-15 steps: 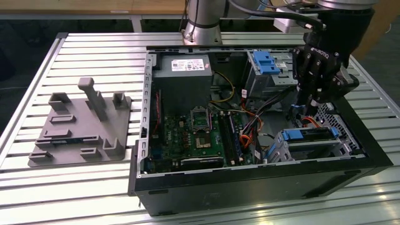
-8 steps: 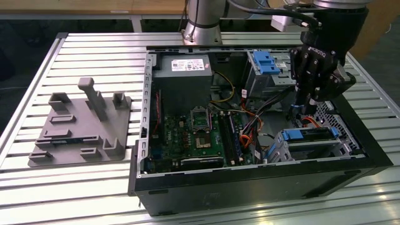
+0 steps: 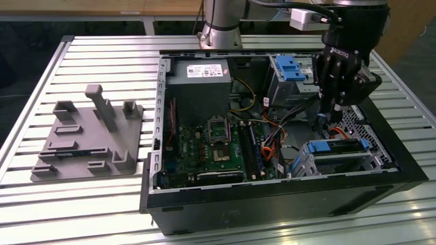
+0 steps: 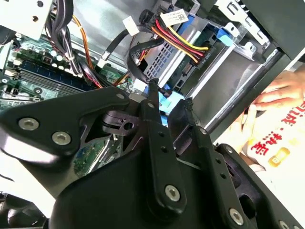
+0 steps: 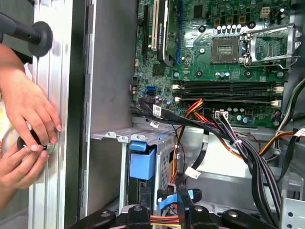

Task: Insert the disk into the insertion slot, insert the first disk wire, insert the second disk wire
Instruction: 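Insert the second disk wire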

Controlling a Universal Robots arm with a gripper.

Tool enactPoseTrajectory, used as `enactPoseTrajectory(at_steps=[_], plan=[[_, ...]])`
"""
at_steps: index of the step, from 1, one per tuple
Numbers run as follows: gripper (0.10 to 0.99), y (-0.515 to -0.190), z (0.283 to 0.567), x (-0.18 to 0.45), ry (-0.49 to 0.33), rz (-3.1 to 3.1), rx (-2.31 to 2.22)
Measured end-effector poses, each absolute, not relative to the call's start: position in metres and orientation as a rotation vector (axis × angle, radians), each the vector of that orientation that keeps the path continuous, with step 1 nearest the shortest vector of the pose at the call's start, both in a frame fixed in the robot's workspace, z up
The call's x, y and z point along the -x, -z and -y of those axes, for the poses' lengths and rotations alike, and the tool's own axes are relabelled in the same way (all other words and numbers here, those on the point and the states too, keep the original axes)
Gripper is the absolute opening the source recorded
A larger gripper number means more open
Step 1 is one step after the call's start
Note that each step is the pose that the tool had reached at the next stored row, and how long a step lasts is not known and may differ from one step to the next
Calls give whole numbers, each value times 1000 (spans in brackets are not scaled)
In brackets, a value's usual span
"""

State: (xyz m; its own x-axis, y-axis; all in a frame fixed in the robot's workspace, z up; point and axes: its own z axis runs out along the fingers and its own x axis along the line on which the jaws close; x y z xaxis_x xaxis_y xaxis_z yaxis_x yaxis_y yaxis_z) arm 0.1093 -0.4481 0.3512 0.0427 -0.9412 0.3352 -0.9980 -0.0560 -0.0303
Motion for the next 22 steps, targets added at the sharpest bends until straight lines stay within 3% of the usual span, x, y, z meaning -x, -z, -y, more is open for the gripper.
enactPoseTrajectory(at_steps=[16,18,19,22], plan=[[357,-347,447,-108,-458,1990,-2071],[341,-346,447,-108,-459,1989,-2071],[271,-346,447,-108,-460,1989,-2070],[271,-345,447,-108,-460,1989,-2070]])
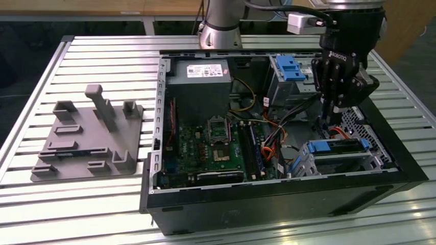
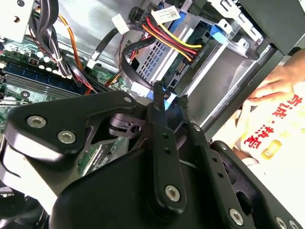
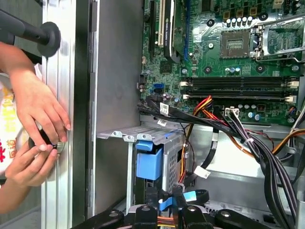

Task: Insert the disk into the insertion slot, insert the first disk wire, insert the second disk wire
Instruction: 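Insert the second disk wire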

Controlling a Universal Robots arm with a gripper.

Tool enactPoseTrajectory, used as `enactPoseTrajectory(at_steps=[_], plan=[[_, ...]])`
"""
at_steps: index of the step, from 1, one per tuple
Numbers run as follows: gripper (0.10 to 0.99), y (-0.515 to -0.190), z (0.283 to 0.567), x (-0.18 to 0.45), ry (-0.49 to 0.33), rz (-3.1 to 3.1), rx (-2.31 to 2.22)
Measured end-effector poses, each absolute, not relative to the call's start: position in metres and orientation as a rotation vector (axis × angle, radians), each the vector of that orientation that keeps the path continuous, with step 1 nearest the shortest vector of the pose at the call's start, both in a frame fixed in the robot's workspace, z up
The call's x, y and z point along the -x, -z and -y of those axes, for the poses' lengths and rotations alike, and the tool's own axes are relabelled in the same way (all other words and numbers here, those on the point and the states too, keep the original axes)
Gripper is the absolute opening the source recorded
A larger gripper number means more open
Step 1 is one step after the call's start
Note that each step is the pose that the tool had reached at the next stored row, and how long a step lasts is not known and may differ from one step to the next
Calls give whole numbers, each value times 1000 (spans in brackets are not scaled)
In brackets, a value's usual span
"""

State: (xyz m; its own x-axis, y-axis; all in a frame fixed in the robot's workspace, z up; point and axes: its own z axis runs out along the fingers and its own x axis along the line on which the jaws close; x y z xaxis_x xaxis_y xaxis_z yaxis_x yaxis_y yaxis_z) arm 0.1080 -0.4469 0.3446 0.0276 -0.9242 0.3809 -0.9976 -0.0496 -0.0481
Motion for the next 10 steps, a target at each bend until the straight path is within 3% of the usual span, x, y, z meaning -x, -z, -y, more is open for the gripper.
enactPoseTrajectory(at_steps=[8,10], plan=[[271,-343,447,-108,-460,1989,-2070],[188,-342,447,-108,-460,1989,-2070]])
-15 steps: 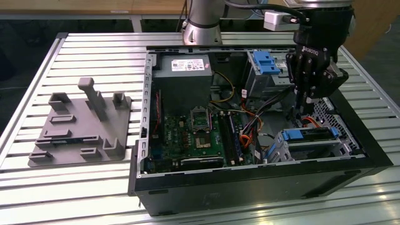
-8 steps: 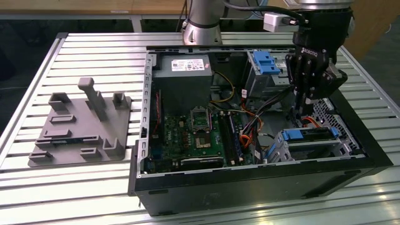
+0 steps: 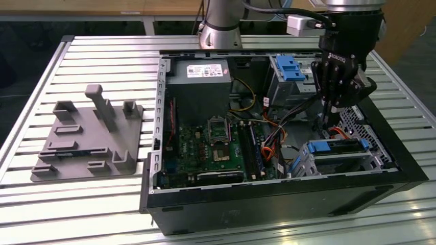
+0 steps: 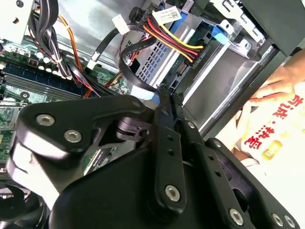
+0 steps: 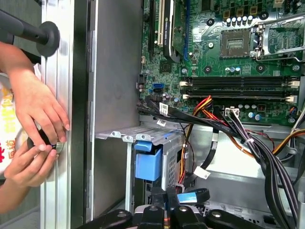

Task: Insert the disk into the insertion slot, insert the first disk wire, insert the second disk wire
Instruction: 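Insert the second disk wire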

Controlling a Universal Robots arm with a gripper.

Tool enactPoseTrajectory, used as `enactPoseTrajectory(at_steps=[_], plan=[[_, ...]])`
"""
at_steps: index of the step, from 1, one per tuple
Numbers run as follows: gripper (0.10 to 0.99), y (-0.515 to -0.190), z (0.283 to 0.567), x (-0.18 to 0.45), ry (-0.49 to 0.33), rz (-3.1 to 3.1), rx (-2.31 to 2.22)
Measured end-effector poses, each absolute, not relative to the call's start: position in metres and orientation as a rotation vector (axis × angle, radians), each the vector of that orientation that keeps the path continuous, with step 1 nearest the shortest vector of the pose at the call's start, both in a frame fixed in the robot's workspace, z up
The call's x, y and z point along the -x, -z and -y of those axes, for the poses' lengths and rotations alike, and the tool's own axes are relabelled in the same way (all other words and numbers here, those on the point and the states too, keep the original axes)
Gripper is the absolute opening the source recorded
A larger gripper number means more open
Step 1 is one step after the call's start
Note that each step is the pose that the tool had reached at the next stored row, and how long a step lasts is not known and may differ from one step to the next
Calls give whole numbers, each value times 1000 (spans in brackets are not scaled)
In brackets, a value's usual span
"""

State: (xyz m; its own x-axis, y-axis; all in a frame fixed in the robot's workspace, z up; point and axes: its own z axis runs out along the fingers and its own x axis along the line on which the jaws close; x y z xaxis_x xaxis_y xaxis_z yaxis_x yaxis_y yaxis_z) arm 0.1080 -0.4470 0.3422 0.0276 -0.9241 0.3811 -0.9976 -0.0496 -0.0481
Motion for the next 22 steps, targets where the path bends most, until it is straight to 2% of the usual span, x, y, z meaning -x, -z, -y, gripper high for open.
enactPoseTrajectory(at_steps=[1,11,17,22], plan=[[145,-342,447,-108,-460,1989,-2070],[145,-342,447,-108,-461,1988,-2069],[145,-342,447,-116,-390,1953,-2057],[145,-341,447,-116,-373,1977,-2039]])
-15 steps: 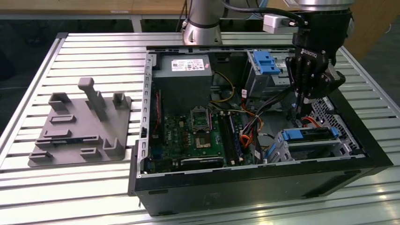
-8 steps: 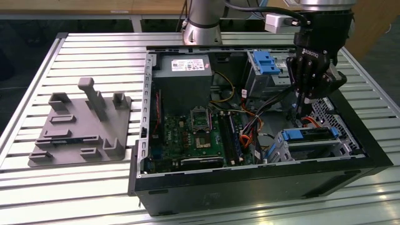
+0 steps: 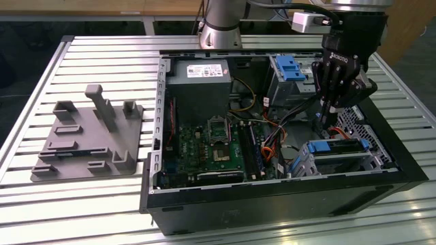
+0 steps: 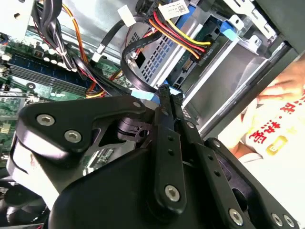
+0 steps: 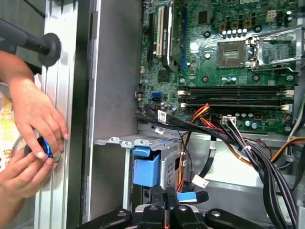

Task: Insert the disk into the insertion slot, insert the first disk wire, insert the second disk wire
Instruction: 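Insert the second disk wire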

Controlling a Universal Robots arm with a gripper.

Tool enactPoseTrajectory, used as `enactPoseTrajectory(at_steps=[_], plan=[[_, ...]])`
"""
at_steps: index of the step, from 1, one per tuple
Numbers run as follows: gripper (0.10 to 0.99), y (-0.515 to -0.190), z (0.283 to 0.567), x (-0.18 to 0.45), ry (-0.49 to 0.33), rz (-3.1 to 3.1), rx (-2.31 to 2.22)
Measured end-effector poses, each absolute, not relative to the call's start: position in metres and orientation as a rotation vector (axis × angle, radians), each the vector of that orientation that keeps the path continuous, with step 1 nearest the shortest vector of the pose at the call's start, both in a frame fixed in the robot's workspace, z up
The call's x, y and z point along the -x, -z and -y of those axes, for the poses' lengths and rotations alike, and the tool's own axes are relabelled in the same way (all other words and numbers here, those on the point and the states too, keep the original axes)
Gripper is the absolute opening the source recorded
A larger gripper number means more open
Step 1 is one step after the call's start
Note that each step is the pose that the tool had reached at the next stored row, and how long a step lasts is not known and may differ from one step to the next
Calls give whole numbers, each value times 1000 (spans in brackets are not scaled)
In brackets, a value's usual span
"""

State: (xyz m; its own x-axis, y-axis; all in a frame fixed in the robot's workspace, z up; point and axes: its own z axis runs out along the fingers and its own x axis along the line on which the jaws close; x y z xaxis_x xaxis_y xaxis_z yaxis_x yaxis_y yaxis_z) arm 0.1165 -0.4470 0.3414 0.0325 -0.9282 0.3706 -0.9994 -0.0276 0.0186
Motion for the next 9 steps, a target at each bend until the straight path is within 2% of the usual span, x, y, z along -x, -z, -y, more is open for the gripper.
enactPoseTrajectory(at_steps=[9], plan=[[145,-341,454,-117,-328,2011,-2059]])
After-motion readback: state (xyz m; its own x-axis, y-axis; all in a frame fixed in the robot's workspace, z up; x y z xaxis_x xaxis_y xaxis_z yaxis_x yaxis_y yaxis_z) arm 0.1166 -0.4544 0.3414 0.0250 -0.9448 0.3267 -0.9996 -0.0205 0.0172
